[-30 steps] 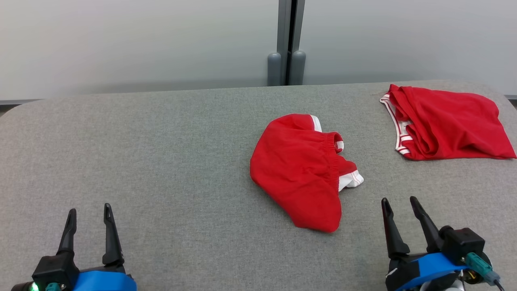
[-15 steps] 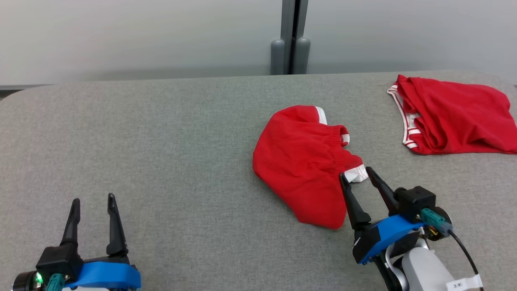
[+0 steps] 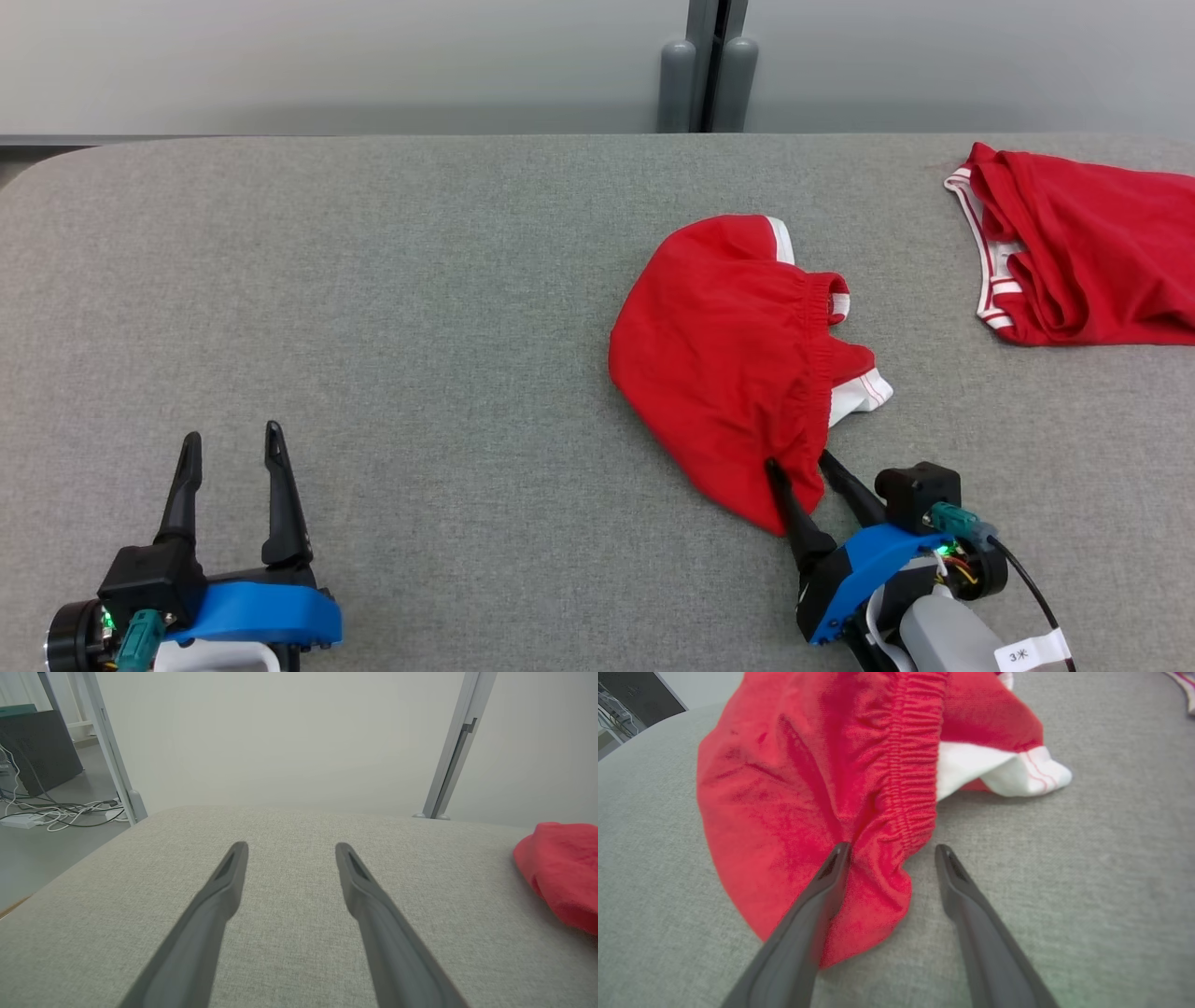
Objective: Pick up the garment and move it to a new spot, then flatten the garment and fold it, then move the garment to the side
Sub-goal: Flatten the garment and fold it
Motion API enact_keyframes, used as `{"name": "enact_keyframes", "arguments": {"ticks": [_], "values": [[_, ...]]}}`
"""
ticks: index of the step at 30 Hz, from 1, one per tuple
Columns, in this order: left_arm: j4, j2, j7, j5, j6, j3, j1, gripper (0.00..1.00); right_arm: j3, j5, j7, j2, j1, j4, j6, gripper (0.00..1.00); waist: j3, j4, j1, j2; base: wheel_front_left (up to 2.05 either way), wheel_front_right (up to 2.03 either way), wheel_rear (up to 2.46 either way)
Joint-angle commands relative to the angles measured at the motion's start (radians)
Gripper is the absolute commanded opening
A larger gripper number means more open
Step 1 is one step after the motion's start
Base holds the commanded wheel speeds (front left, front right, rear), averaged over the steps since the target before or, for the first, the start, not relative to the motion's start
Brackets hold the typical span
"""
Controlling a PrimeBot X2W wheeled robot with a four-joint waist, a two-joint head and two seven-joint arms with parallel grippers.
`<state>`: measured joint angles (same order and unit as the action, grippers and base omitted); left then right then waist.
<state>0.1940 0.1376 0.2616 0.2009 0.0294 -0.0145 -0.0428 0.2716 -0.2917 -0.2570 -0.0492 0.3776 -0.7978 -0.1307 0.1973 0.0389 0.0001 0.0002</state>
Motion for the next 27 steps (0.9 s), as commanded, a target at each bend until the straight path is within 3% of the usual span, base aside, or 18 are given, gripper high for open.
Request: {"name": "enact_keyframes", "arguments": {"ticks": [1,7,11,15,21,27], "values": [[-0.001,-0.002,0.004,-0.008,-0.002,0.004,-0.009,1.0,0.012,-0.016,-0.001,-0.003,0.015,-0.018,0.0,0.0,0.002,0.0,-0.0001,-0.0002,0.0,0.0,0.0],[0.002,-0.005,0.004,-0.011,-0.011,0.019,-0.004,1.0,-0.051,-0.009,-0.008,-0.004,0.021,0.026,0.0,0.0,-0.006,-0.013,-0.0001,-0.0002,0.0,0.0,0.0],[0.006,-0.011,0.004,-0.015,-0.018,0.024,-0.002,1.0,-0.147,0.062,-0.009,-0.004,-0.012,0.149,0.0,0.0,-0.018,-0.016,-0.0001,-0.0002,0.0,0.0,0.0],[0.009,-0.02,0.004,-0.018,-0.023,0.025,0.001,1.0,-0.173,0.126,-0.009,-0.003,-0.024,0.28,0.0,0.0,-0.029,-0.012,-0.0001,-0.0002,0.0,0.0,0.0],[0.009,-0.035,0.004,-0.023,-0.031,0.02,-0.002,1.0,-0.071,0.159,-0.009,-0.002,0.032,0.365,0.0,0.0,-0.04,0.02,-0.0001,-0.0002,0.0,0.0,0.0],[0.018,-0.045,0.004,-0.021,-0.044,0.018,-0.021,1.0,0.165,0.093,-0.001,-0.003,0.111,0.327,0.0,0.0,-0.042,0.078,-0.0001,-0.0002,0.0,0.0,0.0]]}}
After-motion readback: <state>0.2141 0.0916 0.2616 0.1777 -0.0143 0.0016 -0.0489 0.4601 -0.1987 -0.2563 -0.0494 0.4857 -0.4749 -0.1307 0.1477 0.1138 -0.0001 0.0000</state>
